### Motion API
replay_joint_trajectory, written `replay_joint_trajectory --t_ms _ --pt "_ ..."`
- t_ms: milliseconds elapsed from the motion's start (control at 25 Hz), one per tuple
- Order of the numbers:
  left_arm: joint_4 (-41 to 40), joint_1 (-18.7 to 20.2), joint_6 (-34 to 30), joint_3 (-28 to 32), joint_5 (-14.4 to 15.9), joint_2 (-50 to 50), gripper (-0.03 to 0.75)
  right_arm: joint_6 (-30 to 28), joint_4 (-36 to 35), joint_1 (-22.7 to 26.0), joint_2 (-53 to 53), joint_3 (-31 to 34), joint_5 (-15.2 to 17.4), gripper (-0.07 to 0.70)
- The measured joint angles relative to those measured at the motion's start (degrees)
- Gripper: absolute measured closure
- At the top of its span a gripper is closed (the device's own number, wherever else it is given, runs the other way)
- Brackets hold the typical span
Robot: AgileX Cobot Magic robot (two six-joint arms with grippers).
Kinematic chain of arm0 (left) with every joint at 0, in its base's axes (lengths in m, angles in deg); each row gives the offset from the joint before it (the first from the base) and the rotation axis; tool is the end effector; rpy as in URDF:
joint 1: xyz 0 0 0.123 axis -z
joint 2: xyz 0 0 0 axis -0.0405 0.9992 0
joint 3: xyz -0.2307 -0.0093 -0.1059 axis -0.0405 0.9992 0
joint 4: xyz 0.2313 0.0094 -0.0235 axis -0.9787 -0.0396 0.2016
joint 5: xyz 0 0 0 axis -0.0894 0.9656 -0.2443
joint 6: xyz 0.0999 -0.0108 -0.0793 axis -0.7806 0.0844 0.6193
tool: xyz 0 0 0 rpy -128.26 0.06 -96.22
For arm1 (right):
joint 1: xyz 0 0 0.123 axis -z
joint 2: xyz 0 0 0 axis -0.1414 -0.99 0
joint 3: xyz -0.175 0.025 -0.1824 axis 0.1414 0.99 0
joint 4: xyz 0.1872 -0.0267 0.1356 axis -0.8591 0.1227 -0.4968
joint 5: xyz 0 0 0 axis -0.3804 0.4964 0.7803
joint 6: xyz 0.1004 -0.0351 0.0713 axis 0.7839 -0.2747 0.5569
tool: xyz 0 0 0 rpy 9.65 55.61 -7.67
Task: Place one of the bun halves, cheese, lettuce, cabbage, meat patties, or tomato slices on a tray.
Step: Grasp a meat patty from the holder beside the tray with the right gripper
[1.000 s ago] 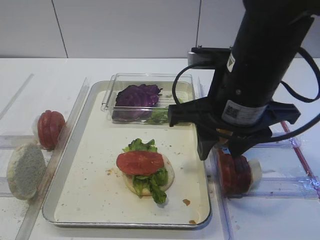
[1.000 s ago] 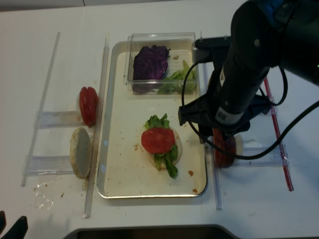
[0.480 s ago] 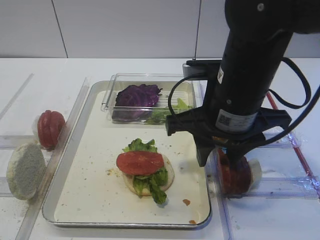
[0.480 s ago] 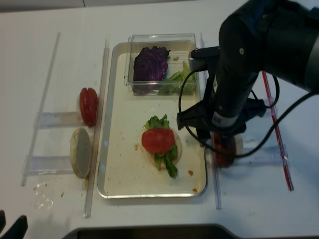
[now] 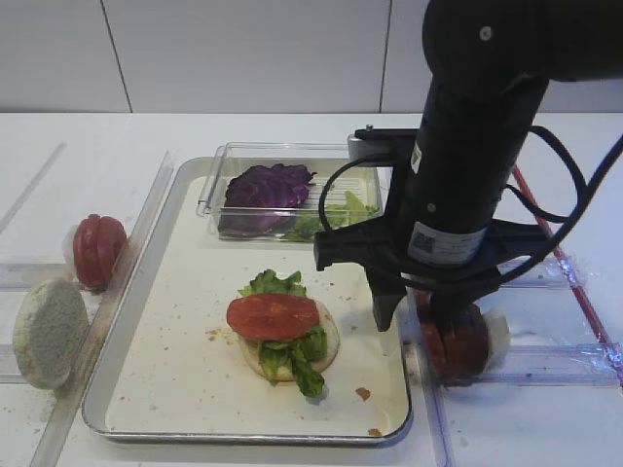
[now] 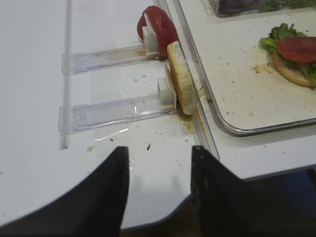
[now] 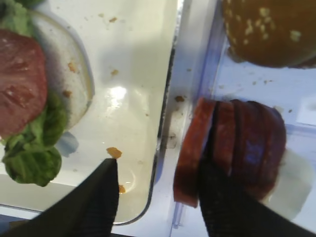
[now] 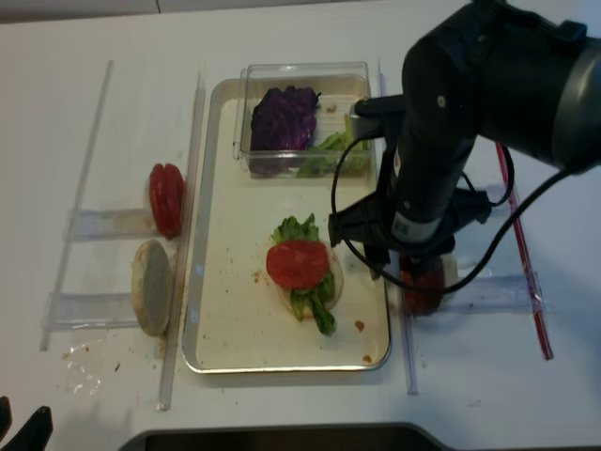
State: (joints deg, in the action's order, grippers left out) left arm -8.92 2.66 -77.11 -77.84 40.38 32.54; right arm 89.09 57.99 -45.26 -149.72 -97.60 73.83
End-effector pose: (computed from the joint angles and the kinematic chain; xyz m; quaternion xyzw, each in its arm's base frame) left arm 0.0332 -0.0115 0.2340 0.0485 0.8822 -0.0277 0.4675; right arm 0.2265 0.1867 0.1765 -0.0779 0.9951 0.0600 0.0059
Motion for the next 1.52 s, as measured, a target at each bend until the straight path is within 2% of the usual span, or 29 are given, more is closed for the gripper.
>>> replay_joint_trajectory --t_ms 360,920,1360,1520 --pt "0.00 0.00 0.00 0.00 0.00 0.00 0.430 -0.39 -0.71 0.00 -2.13 -0.04 -0.35 0.228" --pt "0.00 0.00 0.00 0.00 0.00 0.00 0.430 -0.04 2.03 0.00 -2.43 -0.04 0.36 0.237" --pt "0.00 0.00 0.00 0.00 0.00 0.00 0.430 0.04 4.02 0.00 -2.43 -0.04 2.38 0.371" --pt "0.00 0.00 0.00 0.00 0.00 0.00 0.430 0.49 4.50 0.00 -2.43 -0.04 2.78 0.468"
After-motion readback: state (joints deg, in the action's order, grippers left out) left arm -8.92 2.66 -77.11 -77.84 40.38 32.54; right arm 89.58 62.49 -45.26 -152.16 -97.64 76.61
